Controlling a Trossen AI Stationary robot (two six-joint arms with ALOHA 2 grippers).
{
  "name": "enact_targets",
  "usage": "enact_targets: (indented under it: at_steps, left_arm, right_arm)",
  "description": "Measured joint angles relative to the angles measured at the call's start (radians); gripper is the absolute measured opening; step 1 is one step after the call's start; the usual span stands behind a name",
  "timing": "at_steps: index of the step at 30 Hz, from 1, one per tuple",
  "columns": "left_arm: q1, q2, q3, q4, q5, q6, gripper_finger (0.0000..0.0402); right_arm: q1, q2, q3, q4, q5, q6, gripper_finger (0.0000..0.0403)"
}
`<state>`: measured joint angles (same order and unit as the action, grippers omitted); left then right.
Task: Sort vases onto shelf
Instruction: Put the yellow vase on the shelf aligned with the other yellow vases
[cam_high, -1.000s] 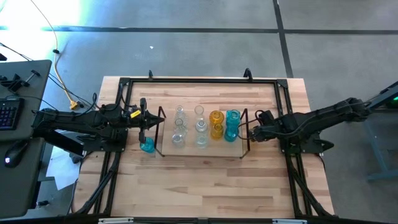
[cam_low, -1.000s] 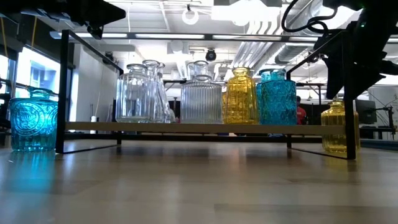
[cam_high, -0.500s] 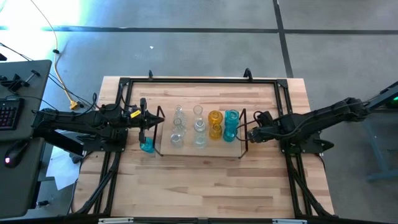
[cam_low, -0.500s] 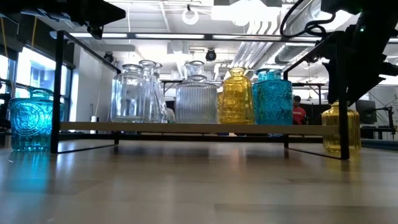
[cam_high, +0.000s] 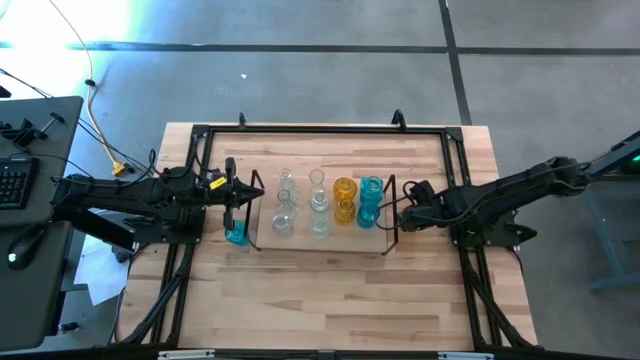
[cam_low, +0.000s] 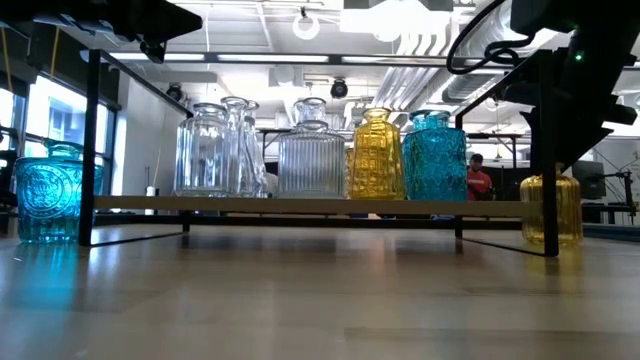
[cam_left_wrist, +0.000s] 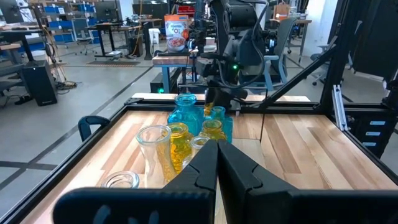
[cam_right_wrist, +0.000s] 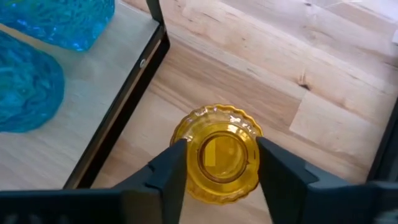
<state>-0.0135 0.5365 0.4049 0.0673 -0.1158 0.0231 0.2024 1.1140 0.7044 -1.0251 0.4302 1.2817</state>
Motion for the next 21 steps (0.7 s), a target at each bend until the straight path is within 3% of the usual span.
enact_targets:
  at_steps: [3, 10, 15, 21]
  left_arm:
    - [0.000, 0.000, 0.000, 0.000, 0.000, 0.000, 0.0000]
    - [0.000, 0.000, 0.000, 0.000, 0.000, 0.000, 0.0000]
    - [0.000, 0.000, 0.000, 0.000, 0.000, 0.000, 0.0000]
    - [0.000, 0.000, 0.000, -0.002, 0.000, 0.005, 0.0000]
  right_arm:
    - [0.000, -0.001, 0.001, -0.004, 0.006, -0.008, 0.0119]
    - [0.000, -0.008, 0.021, -0.045, -0.040, -0.038, 0.0115]
    - [0.000, -0.009, 0.132, -0.198, -0.031, -0.033, 0.0115]
    - [0.000, -0.009, 0.345, -0.428, 0.052, -0.023, 0.0115]
